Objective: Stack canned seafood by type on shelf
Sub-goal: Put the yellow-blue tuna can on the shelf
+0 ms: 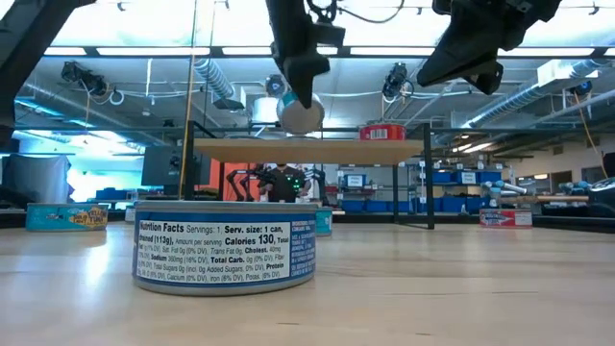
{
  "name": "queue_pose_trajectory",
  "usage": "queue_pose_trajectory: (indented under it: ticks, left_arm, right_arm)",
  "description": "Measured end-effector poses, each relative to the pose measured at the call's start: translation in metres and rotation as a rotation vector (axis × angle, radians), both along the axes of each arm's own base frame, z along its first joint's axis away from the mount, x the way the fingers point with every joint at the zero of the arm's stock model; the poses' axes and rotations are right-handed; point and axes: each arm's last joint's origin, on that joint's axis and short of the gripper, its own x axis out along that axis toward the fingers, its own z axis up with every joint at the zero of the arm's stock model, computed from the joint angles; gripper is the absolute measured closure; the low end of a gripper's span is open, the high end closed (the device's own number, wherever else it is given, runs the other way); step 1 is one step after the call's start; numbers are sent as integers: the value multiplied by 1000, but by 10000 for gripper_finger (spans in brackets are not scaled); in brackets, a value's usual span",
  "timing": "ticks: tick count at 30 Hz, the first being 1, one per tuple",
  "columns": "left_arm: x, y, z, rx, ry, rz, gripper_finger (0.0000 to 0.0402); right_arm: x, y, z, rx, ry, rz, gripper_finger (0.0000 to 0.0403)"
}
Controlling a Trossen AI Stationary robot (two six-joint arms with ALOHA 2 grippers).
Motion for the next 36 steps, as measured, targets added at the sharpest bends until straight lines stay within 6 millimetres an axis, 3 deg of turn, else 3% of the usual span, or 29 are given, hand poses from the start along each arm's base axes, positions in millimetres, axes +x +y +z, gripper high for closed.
queue_pose_trajectory:
  ticks: [6,13,20,36]
  left_arm:
    - [6,6,-13,-4,29,3,262]
    - [7,7,-14,-24,14,9,260]
    - [7,8,-14,-33,-6,14,211]
    - [15,11,-23,-109,-43,-17,217]
  right_arm:
    - [2,-2,1,3,-14,-9,370]
    - [2,-2,2,5,-23,-10,370]
    - [2,-2,2,5,-23,-10,370]
    - [3,-2,2,9,-26,-7,370]
